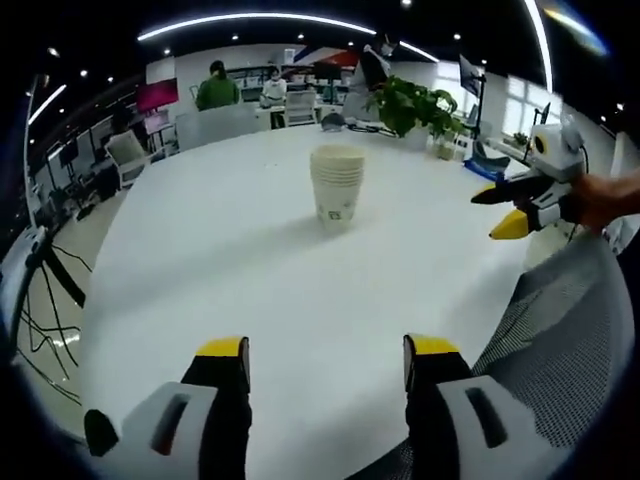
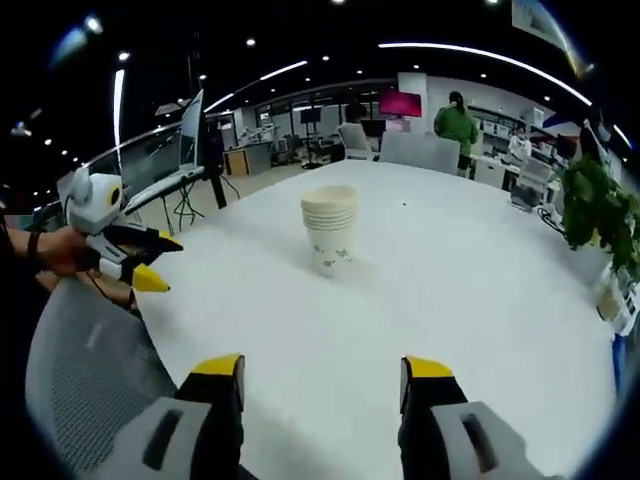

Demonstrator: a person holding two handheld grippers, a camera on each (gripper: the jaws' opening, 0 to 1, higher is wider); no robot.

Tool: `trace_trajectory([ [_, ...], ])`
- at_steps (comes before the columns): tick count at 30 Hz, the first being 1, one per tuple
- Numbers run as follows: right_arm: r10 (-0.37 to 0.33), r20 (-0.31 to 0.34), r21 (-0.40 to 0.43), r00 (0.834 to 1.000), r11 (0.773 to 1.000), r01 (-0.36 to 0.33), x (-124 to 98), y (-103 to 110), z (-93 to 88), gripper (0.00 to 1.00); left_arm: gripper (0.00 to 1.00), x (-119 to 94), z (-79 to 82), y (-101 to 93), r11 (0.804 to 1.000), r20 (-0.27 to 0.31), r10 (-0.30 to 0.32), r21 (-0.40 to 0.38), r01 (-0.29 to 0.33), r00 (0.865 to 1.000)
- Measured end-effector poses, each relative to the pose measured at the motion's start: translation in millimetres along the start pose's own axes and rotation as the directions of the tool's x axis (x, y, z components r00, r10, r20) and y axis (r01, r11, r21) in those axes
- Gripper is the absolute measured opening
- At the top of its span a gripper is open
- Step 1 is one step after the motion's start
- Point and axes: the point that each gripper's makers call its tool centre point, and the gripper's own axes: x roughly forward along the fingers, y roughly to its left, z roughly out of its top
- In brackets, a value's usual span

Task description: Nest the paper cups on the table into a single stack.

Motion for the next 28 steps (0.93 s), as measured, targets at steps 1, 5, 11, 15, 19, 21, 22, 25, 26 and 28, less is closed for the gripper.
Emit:
trace_trajectory([
  [1,-0.004,-0.003,-0.003,1.0,1.0,0.004,0,-1,-2.6,0.63,0.6,0,-0.1,-0.1,1.0,-0.002,0.0,0.002,0.0,1.0],
  [5,-0.008,-0.022,-0.009,1.0,1.0,0.008,-1,-1,-9.1,0.63,0.6,2,-0.8,0.0,1.0,-0.003,-0.001,0.002,0.001,1.0],
  [11,-0.016,-0.014,-0.014,1.0,1.0,0.016,0,-3,-7.7,0.63,0.59,2,-2.6,1.8,1.0,-0.007,0.006,0.0,-0.006,1.0],
  [15,-0.02,-0.016,-0.008,1.0,1.0,0.02,1,-8,-10.5,0.63,0.59,0,-1.8,1.3,1.0,-0.004,0.011,0.003,-0.011,1.0],
  [19,-0.023,-0.019,-0.007,1.0,1.0,0.023,2,-10,-12.1,0.63,0.59,0,-1.4,2.1,1.0,-0.004,0.016,0.005,-0.016,1.0],
  [21,-0.024,-0.018,-0.007,1.0,1.0,0.023,2,-9,-11.7,0.63,0.59,-1,-0.9,1.0,1.0,-0.005,0.017,0.008,-0.017,1.0],
  [22,-0.024,-0.019,-0.008,1.0,1.0,0.023,1,-8,-11.6,0.63,0.59,-1,-0.2,-0.9,1.0,-0.007,0.016,0.012,-0.016,1.0],
  [25,-0.024,-0.029,-0.004,0.999,1.0,0.024,1,-7,-13.3,0.63,0.59,0,-1.3,-0.2,1.0,-0.008,0.015,0.016,-0.015,1.0],
  [26,-0.023,-0.035,-0.001,0.999,1.0,0.023,2,-8,-14.6,0.63,0.59,0,-0.5,-1.4,1.0,-0.008,0.013,0.017,-0.013,1.0],
  [28,-0.02,-0.041,0.003,0.999,1.0,0.02,1,-6,-15.3,0.63,0.59,1,-1.6,0.0,1.0,-0.009,0.013,0.017,-0.013,1.0],
])
